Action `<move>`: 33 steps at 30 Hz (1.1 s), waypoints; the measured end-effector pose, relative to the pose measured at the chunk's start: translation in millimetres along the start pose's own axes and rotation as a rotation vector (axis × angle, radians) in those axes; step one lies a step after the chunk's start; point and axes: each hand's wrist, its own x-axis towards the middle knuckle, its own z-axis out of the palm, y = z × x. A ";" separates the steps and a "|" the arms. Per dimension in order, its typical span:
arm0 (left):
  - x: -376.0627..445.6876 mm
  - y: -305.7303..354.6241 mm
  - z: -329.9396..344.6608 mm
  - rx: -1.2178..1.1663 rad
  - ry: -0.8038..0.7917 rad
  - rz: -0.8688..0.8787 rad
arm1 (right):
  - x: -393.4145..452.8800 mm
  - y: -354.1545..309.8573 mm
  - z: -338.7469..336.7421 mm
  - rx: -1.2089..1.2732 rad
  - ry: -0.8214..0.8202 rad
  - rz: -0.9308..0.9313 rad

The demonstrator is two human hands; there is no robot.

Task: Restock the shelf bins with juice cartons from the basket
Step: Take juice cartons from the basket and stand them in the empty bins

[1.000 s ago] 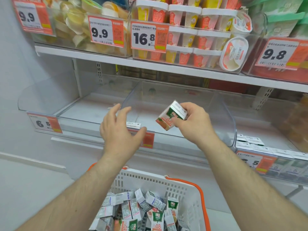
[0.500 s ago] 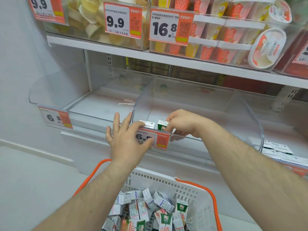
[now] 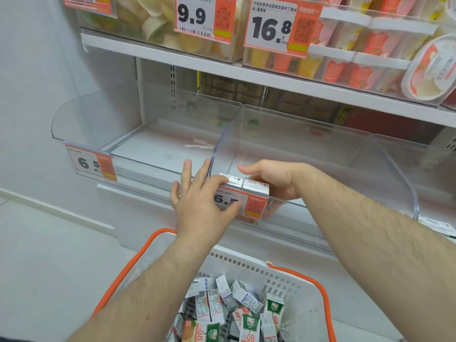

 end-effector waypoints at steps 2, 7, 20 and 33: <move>0.2 -0.4 0.0 0.005 -0.004 0.002 | 0.4 0.3 -1.9 0.011 0.024 0.008; -1.1 -0.1 -5.5 0.059 -0.086 0.006 | -5.3 0.0 2.9 0.019 0.043 0.024; -43.0 -0.9 -21.5 -0.062 0.187 0.425 | -52.6 11.2 66.6 -0.811 1.299 -0.378; -111.6 -72.5 26.6 0.348 -1.394 0.004 | -6.3 184.6 194.2 -0.590 0.347 -0.172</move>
